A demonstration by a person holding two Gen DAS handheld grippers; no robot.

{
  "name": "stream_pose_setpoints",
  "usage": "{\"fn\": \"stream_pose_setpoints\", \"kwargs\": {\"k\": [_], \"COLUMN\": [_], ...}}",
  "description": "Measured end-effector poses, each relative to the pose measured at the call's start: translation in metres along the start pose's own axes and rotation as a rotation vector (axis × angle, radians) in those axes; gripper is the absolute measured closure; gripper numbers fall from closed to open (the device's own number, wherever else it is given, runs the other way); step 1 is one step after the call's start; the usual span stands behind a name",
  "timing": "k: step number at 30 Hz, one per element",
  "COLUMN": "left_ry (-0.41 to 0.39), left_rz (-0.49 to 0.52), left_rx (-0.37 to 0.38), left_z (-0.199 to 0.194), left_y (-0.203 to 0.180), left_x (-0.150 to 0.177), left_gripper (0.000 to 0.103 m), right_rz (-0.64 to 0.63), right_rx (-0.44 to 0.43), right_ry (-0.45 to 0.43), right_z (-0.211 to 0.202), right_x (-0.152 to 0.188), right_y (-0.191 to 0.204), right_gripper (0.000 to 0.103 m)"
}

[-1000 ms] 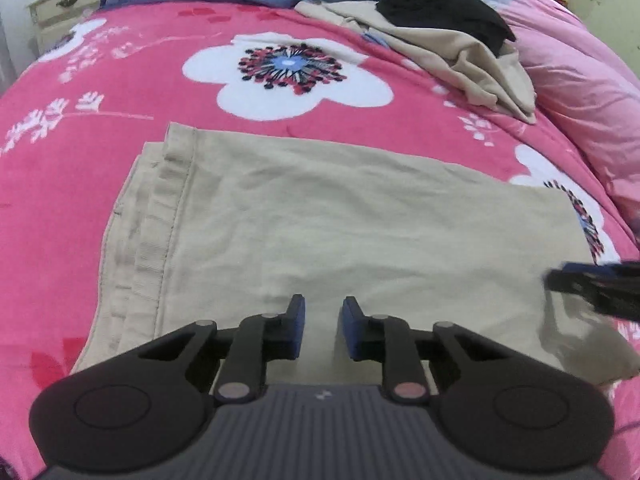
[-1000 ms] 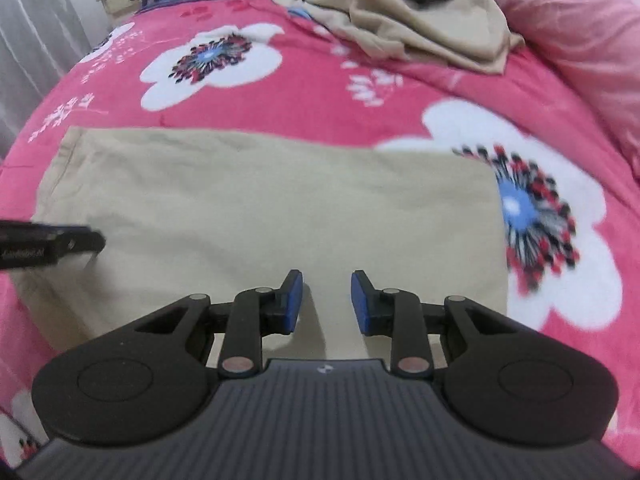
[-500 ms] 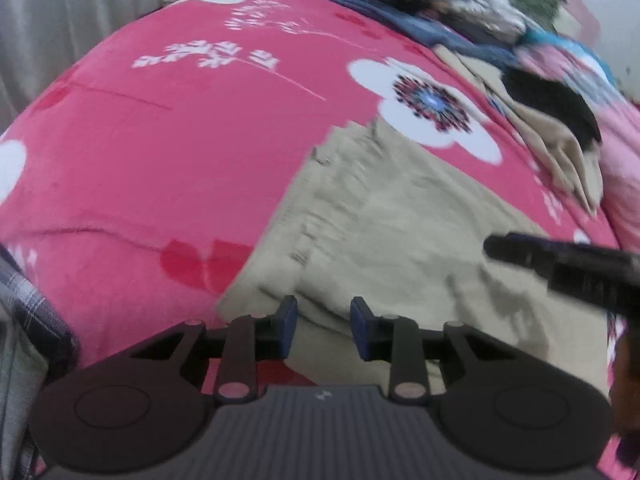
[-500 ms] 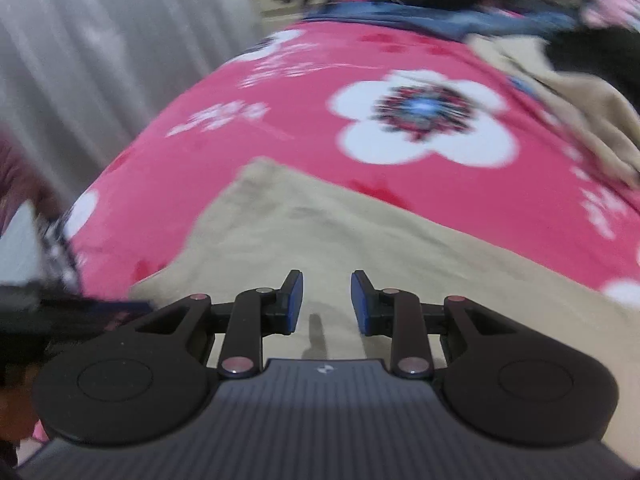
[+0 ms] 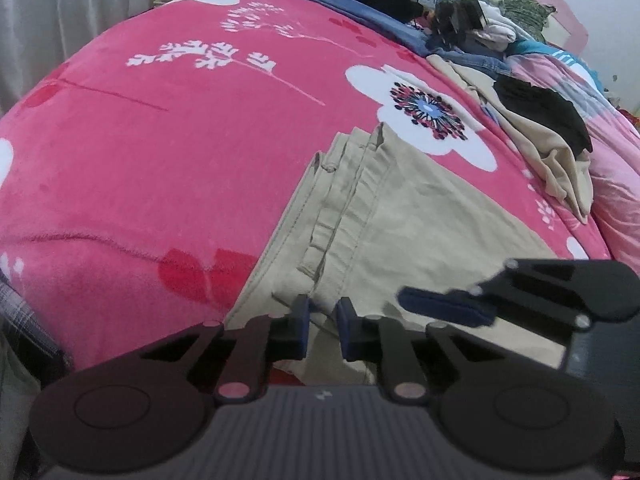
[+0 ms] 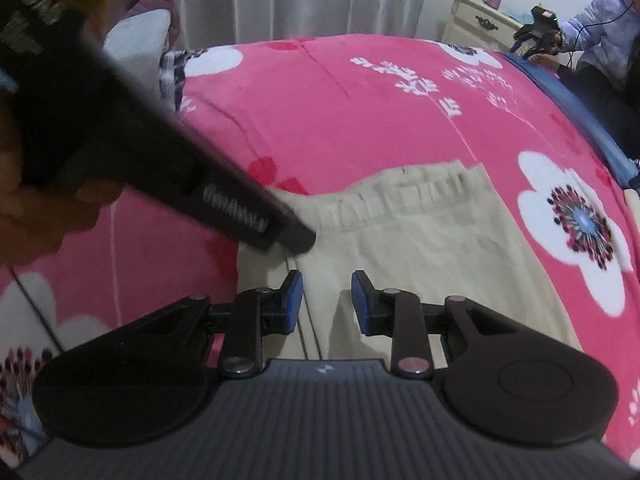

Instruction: Fold clothes

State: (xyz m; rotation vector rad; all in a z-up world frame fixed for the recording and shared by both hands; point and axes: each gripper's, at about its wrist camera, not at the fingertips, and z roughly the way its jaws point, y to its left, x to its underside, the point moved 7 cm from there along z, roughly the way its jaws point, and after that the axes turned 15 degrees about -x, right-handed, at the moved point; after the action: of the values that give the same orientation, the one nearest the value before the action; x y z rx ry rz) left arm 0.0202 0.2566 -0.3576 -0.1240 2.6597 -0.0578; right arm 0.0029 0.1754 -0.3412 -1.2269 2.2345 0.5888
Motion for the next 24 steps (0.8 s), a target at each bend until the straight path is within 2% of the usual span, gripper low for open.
{"fn": "stream_pose_setpoints", "kwargs": {"k": [5,6,7,8,10,17,24], "left_ry": [0.037,0.039,0.037,0.034,0.036,0.027,0.030], "left_rz": [-0.057,-0.064,-0.068,-0.071,-0.091,-0.132,-0.145], "left_rx": [0.029,0.044,0.054,0.062,0.082,0.131,0.113], "left_z": [0.006,0.006,0.006,0.005,0.005,-0.010,-0.012], "left_y": [0.003,0.003,0.003,0.004,0.006,0.020,0.036], "left_x": [-0.002,-0.004,-0.005,-0.006,-0.008,-0.012,-0.012], "left_gripper": [0.095,0.099,0.099,0.099,0.099,0.100,0.100], "right_rz": [0.010,0.004,0.002,-0.005,-0.047,-0.043,-0.071], "right_rx": [-0.003,-0.004,-0.009,-0.006,0.020,0.017,-0.013], "right_ry": [0.006,0.006,0.006,0.006,0.012,-0.021,-0.035], "right_z": [0.014,0.015,0.016,0.016,0.017,0.008,0.009], "right_x": [-0.002,-0.002,-0.003,-0.003,-0.005,-0.014,-0.024], "right_y": [0.001,0.002,0.004,0.006,0.012,0.016,0.026], "right_gripper": [0.080,0.083,0.094,0.099,0.102,0.103,0.103]}}
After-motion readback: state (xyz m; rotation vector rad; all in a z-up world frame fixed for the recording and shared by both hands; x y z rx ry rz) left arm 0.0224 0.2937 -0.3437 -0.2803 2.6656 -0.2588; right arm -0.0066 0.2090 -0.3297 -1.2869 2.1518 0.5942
